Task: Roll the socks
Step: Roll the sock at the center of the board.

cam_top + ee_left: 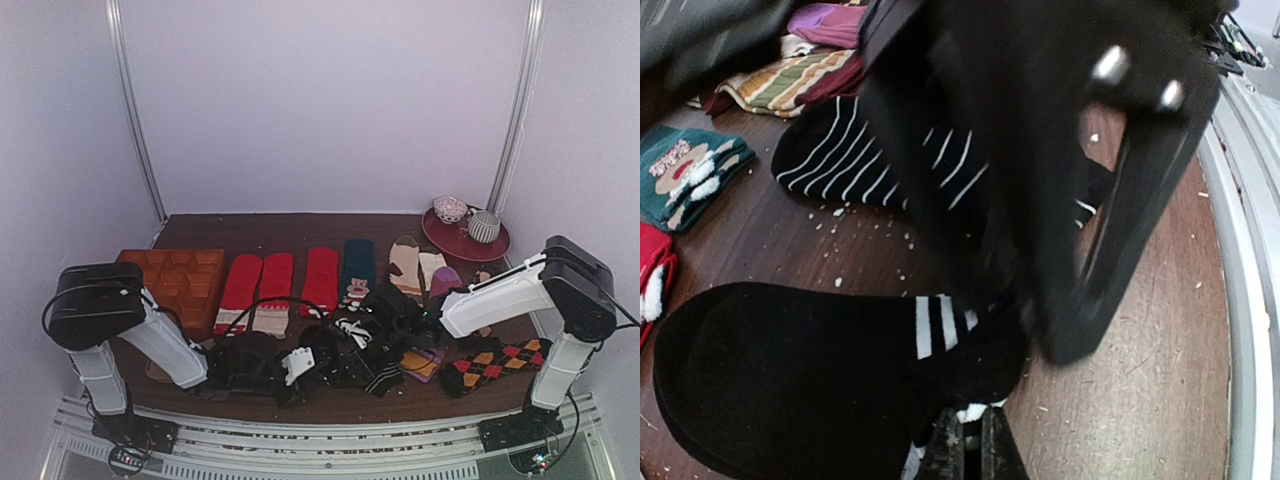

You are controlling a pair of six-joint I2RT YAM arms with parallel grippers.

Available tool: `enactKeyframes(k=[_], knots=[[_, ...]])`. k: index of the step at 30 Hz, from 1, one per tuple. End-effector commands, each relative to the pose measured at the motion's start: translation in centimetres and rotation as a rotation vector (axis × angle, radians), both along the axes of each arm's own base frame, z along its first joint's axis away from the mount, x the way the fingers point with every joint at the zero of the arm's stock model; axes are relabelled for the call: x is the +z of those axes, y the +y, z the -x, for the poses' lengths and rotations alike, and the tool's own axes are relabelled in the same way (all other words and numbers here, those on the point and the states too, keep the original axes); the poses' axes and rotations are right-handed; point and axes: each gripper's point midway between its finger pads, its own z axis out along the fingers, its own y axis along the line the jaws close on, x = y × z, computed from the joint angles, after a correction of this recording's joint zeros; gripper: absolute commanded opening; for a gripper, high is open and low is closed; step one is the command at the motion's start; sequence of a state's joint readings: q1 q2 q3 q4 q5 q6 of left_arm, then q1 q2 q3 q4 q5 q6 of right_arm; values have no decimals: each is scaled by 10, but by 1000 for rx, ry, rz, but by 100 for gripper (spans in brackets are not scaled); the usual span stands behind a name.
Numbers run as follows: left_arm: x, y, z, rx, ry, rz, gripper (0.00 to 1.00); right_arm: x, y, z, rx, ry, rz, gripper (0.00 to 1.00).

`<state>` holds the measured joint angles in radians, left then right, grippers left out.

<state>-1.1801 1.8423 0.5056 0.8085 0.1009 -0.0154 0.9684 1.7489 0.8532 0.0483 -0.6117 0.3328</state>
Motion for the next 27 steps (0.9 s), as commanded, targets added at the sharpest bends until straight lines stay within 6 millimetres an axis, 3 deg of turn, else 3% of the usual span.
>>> enactKeyframes(k=[1,4,6,12,23,27], knots=[[-66,40,32,-5,240,-229,0,31,-16,-14,15,-342,-39,43],[-74,46,39,-4,299,-254,0,52,-19,-14,55,-591,-76,48],[-77,49,43,-3,331,-265,0,54,-21,-13,72,-695,-64,48],[-90,58,48,15,386,-303,0,31,-21,0,216,-915,62,48],[-95,63,52,13,407,-307,0,6,-7,-3,277,-1042,150,46],[-96,66,52,15,413,-312,0,12,-4,-4,272,-1085,123,43]])
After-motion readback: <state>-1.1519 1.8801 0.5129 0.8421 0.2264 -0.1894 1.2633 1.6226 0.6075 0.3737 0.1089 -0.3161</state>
